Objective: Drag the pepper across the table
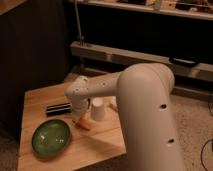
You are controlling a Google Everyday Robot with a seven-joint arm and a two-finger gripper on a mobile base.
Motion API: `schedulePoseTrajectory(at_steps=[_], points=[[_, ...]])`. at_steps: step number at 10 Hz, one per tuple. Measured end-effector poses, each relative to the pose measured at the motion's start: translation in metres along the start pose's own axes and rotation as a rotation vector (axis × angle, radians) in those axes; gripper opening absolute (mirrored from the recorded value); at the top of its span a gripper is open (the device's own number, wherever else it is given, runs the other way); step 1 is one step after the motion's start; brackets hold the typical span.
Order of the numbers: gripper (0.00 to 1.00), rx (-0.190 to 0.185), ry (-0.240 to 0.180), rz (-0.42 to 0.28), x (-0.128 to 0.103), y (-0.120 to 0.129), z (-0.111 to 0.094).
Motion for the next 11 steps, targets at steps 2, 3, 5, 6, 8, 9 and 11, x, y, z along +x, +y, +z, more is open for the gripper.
schedulePoseTrajectory(at_steps=[2,3,5,6,8,9,11], points=[[0.0,0.004,0.01,0.013,0.012,-0.003,-0.003],[0.0,0.005,0.018,0.022,0.019,-0.005,-0.003],[0.0,0.006,0.03,0.031,0.027,-0.006,-0.004],[0.0,0.009,0.038,0.037,0.033,-0.007,-0.004],[0.0,0.013,0.051,0.051,0.044,-0.009,-0.006],[0.0,0.016,0.058,0.059,0.05,-0.01,-0.007],[0.0,0.023,0.073,0.08,0.065,-0.014,-0.01]])
